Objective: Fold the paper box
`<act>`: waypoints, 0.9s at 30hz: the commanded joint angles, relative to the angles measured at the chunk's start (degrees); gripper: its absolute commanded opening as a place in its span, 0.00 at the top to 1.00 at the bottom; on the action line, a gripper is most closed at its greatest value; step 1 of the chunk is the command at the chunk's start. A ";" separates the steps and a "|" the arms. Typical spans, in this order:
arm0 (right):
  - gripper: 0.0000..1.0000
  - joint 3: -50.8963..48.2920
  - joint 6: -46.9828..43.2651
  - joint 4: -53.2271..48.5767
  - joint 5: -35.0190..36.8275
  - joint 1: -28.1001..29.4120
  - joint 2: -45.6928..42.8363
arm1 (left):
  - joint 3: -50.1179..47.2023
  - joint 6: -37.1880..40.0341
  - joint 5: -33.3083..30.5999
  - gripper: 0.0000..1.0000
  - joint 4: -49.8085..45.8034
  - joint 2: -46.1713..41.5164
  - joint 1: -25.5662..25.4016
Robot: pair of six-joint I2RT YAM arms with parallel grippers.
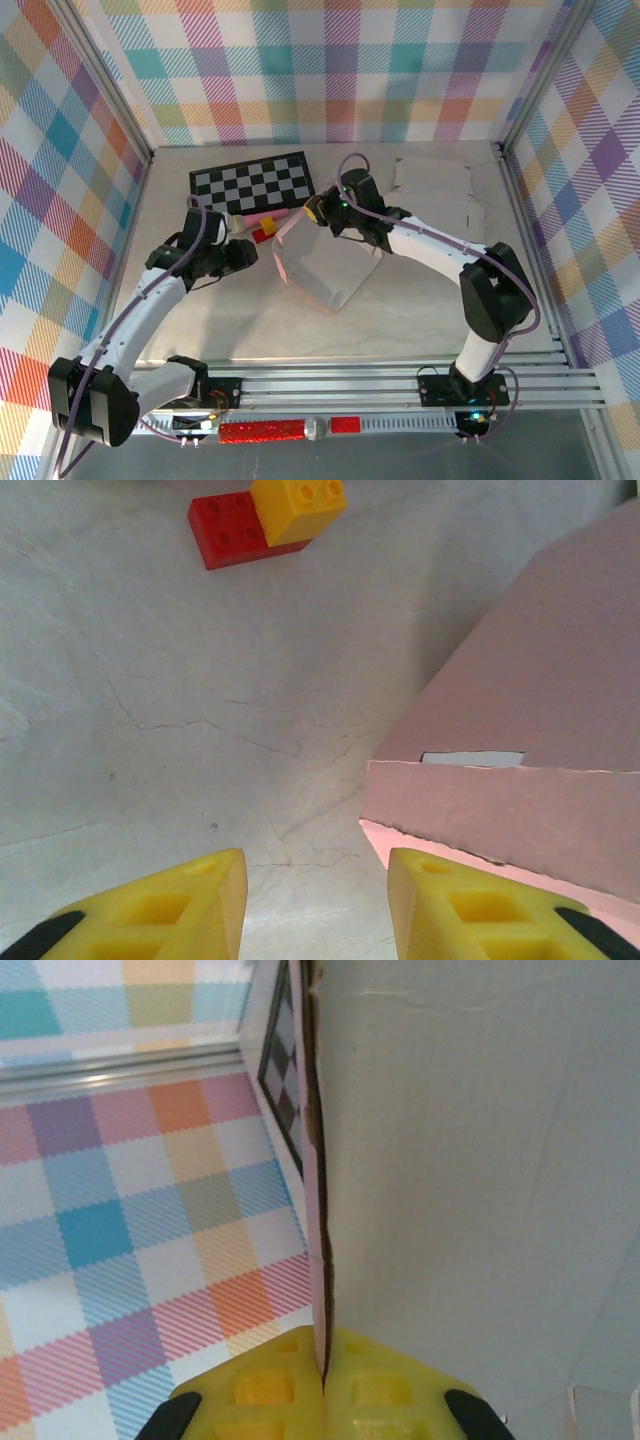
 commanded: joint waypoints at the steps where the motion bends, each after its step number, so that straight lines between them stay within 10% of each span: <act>1: 1.00 -3.66 -3.25 11.57 -4.07 -0.55 1.00 | -2.06 3.56 1.09 0.60 3.51 -3.11 0.57; 27: 1.00 -9.45 -4.94 17.35 -7.49 -1.18 6.35 | -11.14 13.18 2.46 0.75 5.73 -7.61 0.66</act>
